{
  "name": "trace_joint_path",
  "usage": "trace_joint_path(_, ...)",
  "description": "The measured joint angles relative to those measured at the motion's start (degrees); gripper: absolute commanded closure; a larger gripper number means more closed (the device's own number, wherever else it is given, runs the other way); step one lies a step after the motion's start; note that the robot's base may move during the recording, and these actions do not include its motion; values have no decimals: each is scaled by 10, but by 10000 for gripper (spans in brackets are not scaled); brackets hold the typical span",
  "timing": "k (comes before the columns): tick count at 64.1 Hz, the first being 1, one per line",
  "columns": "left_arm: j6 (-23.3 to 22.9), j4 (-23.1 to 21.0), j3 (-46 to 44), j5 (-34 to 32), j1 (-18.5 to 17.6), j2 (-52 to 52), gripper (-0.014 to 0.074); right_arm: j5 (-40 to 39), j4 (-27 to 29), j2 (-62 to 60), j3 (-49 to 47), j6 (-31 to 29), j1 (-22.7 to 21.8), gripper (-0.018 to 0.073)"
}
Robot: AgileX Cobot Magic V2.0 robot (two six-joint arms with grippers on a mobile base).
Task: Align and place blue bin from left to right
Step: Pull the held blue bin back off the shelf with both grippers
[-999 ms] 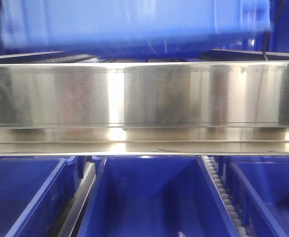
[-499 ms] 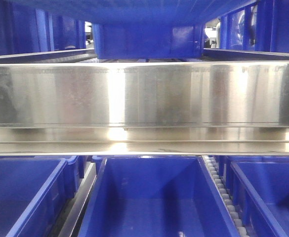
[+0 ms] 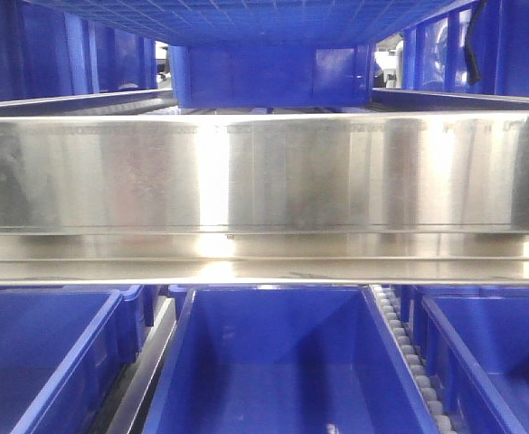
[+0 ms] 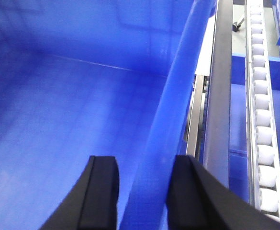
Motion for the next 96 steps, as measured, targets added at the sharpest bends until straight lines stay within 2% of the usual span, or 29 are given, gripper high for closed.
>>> trace_joint_path(96,-1,3,0,0,3,0,708,-7,6,8,0,-2,0,629)
